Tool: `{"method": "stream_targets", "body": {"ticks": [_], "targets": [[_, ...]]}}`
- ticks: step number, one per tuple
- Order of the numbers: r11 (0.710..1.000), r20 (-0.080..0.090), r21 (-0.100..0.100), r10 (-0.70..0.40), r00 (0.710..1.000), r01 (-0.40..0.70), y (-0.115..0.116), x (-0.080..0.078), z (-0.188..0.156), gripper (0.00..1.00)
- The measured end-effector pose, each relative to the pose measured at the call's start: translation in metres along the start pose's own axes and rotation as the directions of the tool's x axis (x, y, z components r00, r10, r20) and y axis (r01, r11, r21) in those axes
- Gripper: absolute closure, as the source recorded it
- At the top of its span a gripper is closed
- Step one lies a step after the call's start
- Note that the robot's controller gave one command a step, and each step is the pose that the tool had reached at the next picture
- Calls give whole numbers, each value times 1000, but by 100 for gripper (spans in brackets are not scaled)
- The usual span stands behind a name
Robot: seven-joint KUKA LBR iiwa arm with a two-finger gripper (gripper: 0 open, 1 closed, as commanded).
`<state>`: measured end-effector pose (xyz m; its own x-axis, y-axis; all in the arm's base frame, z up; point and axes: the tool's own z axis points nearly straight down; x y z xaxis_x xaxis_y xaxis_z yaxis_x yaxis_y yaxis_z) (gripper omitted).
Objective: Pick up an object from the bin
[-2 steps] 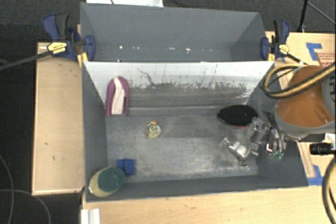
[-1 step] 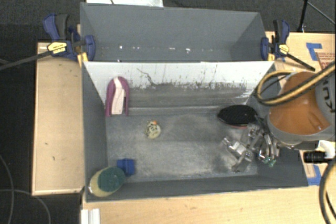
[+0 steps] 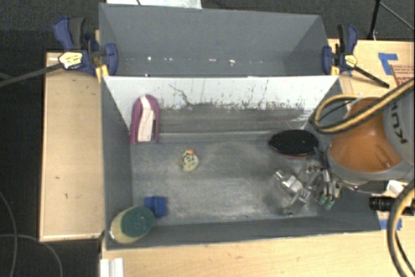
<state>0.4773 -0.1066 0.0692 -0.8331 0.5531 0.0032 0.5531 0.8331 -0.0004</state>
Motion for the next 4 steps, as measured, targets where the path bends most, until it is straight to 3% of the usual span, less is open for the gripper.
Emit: {"method": "stream_targets", "body": {"ticks": [1,2,3,4], "targets": [[987,6,-2,159,987,-159,17,6,-1,0],[988,5,-1,156,988,-156,17,6,-1,100],[989,9,-4,150,989,-150,17,5,-59,100],[990,8,-4,140,990,-140,18,4,-90,100]]}}
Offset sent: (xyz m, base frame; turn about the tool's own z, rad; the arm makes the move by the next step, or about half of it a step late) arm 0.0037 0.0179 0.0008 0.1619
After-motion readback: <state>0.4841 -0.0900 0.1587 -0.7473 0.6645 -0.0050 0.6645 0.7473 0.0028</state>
